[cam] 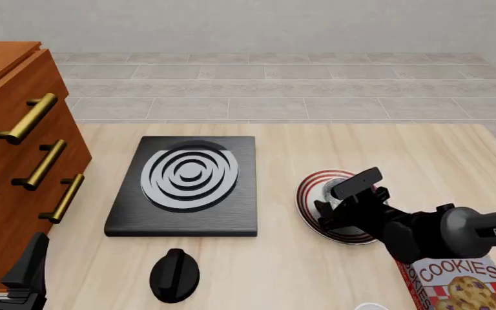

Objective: Pick the akita bowl on the cookies box and place it on the plate.

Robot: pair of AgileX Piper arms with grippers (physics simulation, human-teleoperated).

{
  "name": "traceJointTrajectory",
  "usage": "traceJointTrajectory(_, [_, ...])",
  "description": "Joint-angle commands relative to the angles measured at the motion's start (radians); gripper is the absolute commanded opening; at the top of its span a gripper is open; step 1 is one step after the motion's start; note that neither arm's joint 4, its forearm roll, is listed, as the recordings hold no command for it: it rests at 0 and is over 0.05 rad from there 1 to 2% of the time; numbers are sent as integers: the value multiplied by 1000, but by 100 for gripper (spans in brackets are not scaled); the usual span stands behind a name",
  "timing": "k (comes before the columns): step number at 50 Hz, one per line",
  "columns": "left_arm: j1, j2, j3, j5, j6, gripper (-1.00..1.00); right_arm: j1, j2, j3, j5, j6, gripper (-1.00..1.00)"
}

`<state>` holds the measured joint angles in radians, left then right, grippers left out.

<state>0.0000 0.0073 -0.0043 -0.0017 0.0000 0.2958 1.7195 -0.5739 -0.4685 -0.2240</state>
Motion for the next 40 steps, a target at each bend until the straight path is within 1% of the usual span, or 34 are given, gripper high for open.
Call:
traceJointTrajectory(1, [0,0,0,0,0,100,3,-4,1,-1,4,100])
traceJointTrajectory(8, [0,0,0,0,0,100,7,-17,15,-9,7,100])
traceJointTrajectory(11, [0,0,0,0,0,100,19,-78,41,6,18,100])
traceJointTrajectory(23, [0,0,0,0,0,100,34,-169,93,26,10,100])
traceJointTrajectory(29, [0,0,0,0,0,100,44,-235,116,50,17,100])
traceJointTrajectory(30, [0,0,0,0,0,100,54,-257,122,59,26,100])
traceJointTrajectory(34, [0,0,0,0,0,100,54,-265,134,55,18,100])
traceJointTrajectory(40, [0,0,0,0,0,100,70,-332,150,83,34,100])
